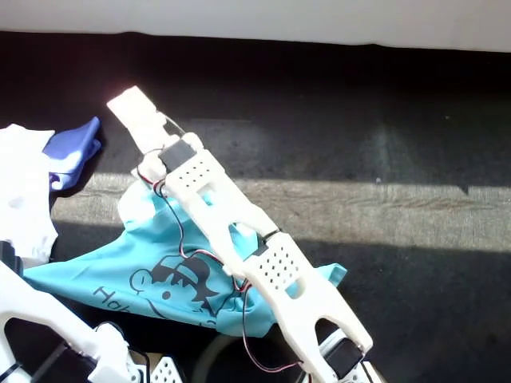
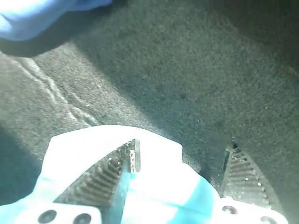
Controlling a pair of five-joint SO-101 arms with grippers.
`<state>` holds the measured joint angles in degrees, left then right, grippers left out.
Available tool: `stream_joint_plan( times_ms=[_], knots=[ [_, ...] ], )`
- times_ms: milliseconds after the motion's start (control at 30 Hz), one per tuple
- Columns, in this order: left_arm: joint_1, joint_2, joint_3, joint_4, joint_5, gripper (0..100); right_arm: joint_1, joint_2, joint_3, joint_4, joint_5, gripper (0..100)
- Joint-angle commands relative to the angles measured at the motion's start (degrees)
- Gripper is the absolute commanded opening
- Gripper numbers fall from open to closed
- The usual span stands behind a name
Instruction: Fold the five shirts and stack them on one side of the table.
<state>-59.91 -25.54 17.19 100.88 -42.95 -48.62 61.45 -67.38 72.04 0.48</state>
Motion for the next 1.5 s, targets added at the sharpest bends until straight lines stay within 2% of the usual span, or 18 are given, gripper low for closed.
stream_joint_plan(
  times_ms=[0, 200, 500, 567, 633, 667, 700, 833, 967, 1100, 1167, 1300, 1467],
  knots=[
    [-0.22, -1.45, -1.71, 0.44, -0.26, 1, -2.15, -4.97, -2.86, -0.04, -0.35, 28.1],
    [-0.57, -1.89, -1.71, 0.44, -0.18, 1, -3.3, 0.57, -2.86, -2.15, -0.26, 28.1],
    [-0.66, -1.89, -1.71, 0.44, -0.18, 1, 0.66, 4.0, -2.51, -3.21, -0.18, 27.9],
    [-0.4, -1.89, -1.71, 0.44, -0.18, 1, 1.36, 4.0, -2.86, -1.8, -0.18, 20.4],
    [-0.13, -1.89, -1.71, 0.44, -0.18, 1, 2.51, 3.47, -2.95, -0.84, -0.18, 3.3],
    [-0.13, -1.8, -1.71, 0.44, -0.18, 1, 3.12, 3.38, -3.03, -0.75, -0.18, 0.0],
    [-0.13, -1.54, -1.71, 0.44, -0.18, 1, 3.91, 3.38, -3.91, -0.22, -0.18, 3.0],
    [0.57, -1.45, -1.71, 0.35, -0.09, 1, 7.25, 2.51, -10.07, 5.58, -0.18, 0.7],
    [5.58, -1.36, -2.24, 0.35, 1.32, 1, 10.86, -0.04, -22.11, 13.76, -0.09, 0.6],
    [14.64, -1.27, -4.79, -1.93, 10.55, 1, 15.25, -3.3, -33.8, 20.44, 0.0, 0.6],
    [19.74, -0.48, -8.22, -2.9, 15.12, 1, 17.71, -6.46, -34.24, 24.13, 1.05, 0.6],
    [28.09, 6.2, -20.44, -2.46, 22.07, 1, 22.37, -13.58, -33.89, 28.18, 4.75, 0.6],
    [30.29, 16.92, -40.22, -0.18, 26.81, 1, 28.0, -24.04, -33.54, 28.62, 9.58, 0.6]
  ],
)
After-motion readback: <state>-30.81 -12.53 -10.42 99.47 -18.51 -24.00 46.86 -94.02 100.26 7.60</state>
